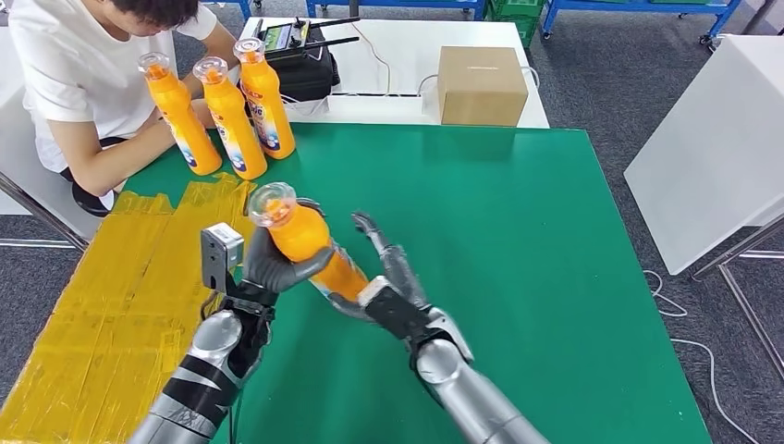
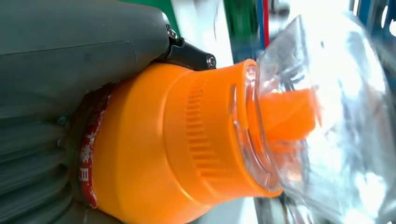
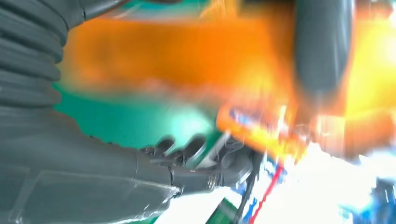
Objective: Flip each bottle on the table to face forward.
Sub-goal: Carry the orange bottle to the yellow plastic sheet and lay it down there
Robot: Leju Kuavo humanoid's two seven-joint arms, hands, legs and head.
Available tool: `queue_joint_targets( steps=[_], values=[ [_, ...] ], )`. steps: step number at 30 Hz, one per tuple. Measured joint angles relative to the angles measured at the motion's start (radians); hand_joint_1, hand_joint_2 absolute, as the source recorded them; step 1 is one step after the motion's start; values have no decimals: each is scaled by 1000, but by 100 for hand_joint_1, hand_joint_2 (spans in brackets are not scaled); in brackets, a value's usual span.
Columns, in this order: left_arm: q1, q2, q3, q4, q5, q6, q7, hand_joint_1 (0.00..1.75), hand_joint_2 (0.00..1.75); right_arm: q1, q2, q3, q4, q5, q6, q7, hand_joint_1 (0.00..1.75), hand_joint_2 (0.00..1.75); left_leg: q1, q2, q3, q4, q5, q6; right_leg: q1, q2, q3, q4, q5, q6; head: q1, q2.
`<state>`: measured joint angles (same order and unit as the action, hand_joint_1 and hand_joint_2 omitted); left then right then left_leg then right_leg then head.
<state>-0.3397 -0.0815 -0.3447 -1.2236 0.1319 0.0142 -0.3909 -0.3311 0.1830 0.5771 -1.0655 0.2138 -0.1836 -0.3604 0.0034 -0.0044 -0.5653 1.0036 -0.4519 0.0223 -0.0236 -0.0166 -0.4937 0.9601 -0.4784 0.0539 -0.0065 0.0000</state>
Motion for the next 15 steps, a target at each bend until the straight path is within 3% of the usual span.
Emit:
queue_joint_targets(
  steps=[6,10,14,15],
  values=[
    [11,42,117,-4,-66,50,1,175,175,157,-88,-126,-297,40,-29,-20,0,0,0,0,0,0,0,0,0,0,-1,0,0,0,0,0],
    [12,79,189,11,-126,67,18,175,175,248,-114,-205,-442,-42,-25,-31,0,0,1,1,0,0,0,0,1,1,-1,0,0,0,0,0],
    [10,124,258,50,-217,82,24,175,175,327,-136,-288,-566,-143,7,-32,0,175,1,1,0,0,0,0,1,1,-1,0,0,0,0,0],
    [9,133,273,58,-242,90,23,175,175,340,-139,-306,-589,-150,11,-30,0,175,1,1,0,0,0,0,0,1,-1,0,0,0,-1,0]
  ],
)
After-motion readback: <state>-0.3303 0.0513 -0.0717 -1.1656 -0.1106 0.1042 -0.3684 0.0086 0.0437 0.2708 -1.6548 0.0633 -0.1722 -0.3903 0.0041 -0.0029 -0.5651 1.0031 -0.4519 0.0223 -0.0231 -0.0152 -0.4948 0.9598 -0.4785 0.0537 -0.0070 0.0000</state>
